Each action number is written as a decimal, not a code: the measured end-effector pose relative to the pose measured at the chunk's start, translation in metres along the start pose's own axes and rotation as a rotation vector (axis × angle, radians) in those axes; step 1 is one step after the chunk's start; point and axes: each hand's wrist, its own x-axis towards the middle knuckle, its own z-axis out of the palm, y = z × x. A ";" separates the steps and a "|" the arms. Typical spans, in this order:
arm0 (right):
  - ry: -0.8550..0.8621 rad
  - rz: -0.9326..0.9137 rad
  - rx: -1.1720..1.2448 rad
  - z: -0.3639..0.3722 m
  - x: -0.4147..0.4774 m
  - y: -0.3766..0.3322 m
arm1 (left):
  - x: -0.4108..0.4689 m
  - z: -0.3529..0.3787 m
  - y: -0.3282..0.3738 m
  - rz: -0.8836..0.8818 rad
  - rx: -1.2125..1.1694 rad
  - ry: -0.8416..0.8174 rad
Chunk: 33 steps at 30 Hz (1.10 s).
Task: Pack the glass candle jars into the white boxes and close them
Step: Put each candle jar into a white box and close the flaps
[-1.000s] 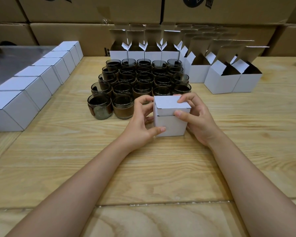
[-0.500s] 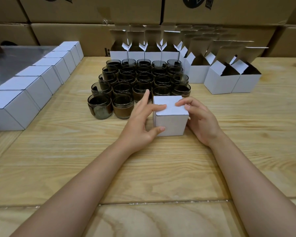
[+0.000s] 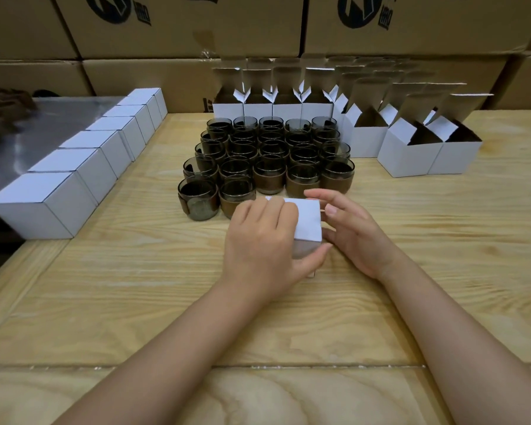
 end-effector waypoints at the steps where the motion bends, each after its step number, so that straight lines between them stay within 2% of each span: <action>1: 0.013 0.005 0.005 0.000 0.000 0.000 | -0.001 -0.005 -0.002 0.011 0.013 0.006; 7: 0.161 -0.014 0.003 -0.007 0.001 -0.002 | -0.023 -0.046 -0.042 0.129 0.111 -0.007; 11: 0.178 -0.027 -0.039 -0.007 0.002 0.002 | -0.049 -0.073 -0.088 0.152 0.230 -0.059; 18: 0.189 -0.045 0.042 -0.013 0.004 0.004 | -0.093 -0.124 -0.169 -0.023 0.326 -0.121; 22: 0.174 -0.058 0.031 -0.016 0.005 0.007 | -0.112 -0.151 -0.199 -0.305 0.338 -0.263; 24: 0.166 -0.059 0.024 -0.017 0.006 0.008 | -0.113 -0.160 -0.205 -0.391 0.336 -0.304; 30: 0.163 -0.064 0.010 -0.017 0.006 0.009 | -0.117 -0.170 -0.221 -0.503 0.475 -0.392; 33: 0.153 -0.062 -0.002 -0.016 0.006 0.010 | -0.122 -0.172 -0.243 -0.494 0.619 -0.512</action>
